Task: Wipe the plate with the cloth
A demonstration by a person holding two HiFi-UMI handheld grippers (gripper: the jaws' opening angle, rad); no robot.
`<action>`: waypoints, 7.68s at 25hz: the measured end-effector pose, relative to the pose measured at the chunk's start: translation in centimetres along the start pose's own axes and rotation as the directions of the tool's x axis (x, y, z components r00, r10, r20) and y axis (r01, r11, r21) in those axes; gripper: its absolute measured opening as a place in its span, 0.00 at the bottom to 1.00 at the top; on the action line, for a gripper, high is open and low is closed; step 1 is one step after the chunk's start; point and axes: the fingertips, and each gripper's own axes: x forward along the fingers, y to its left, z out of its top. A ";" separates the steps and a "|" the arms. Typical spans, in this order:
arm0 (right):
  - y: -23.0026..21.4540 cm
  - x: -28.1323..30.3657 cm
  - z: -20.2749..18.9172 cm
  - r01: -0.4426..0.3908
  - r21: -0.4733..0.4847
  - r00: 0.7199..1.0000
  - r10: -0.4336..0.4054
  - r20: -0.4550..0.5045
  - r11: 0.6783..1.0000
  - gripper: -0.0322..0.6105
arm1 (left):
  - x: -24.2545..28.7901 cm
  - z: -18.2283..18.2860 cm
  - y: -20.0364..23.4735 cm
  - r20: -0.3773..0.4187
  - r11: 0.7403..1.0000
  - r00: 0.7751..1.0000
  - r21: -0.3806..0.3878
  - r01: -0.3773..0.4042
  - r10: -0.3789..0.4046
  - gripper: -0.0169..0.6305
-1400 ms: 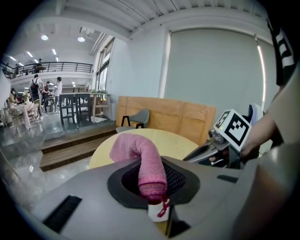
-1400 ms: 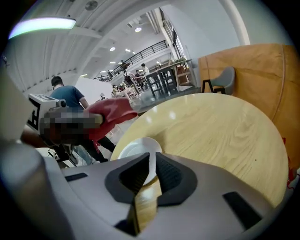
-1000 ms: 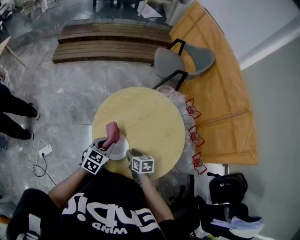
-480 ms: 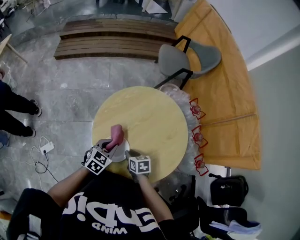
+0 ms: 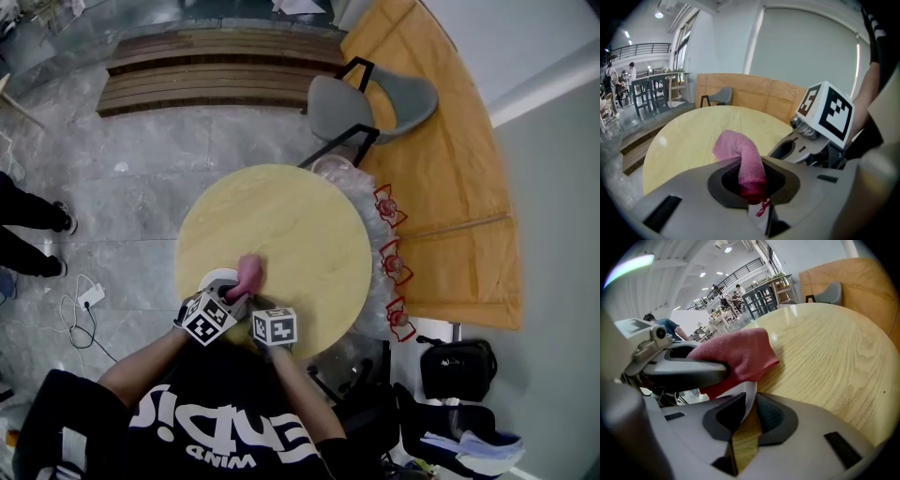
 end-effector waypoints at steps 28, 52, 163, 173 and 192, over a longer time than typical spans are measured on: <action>-0.3 0.1 0.1 0.019 0.014 1.000 -0.019 0.015 1.000 0.17 | 2.3 -3.7 1.5 -0.159 0.998 0.986 0.044 -0.050 0.056 0.10; -0.3 0.1 0.1 0.023 0.033 0.999 -0.024 0.042 0.999 0.17 | -0.8 -5.4 5.0 -0.178 0.982 0.973 -0.089 -0.168 0.150 0.10; 0.2 -0.3 -1.0 0.050 0.085 0.990 -0.061 0.127 0.995 0.17 | -4.9 -5.1 -1.7 -0.065 0.929 0.996 -0.369 0.029 -0.057 0.10; 0.3 -0.5 -1.1 0.054 0.098 0.989 -0.066 0.129 0.994 0.17 | -1.7 -7.9 -5.3 -0.109 0.874 0.975 -0.470 0.122 -0.194 0.10; 0.4 -0.5 -1.1 0.040 0.041 0.994 -0.044 0.103 0.998 0.17 | -2.8 -9.6 -2.4 -0.074 0.819 0.991 -0.572 0.049 -0.111 0.10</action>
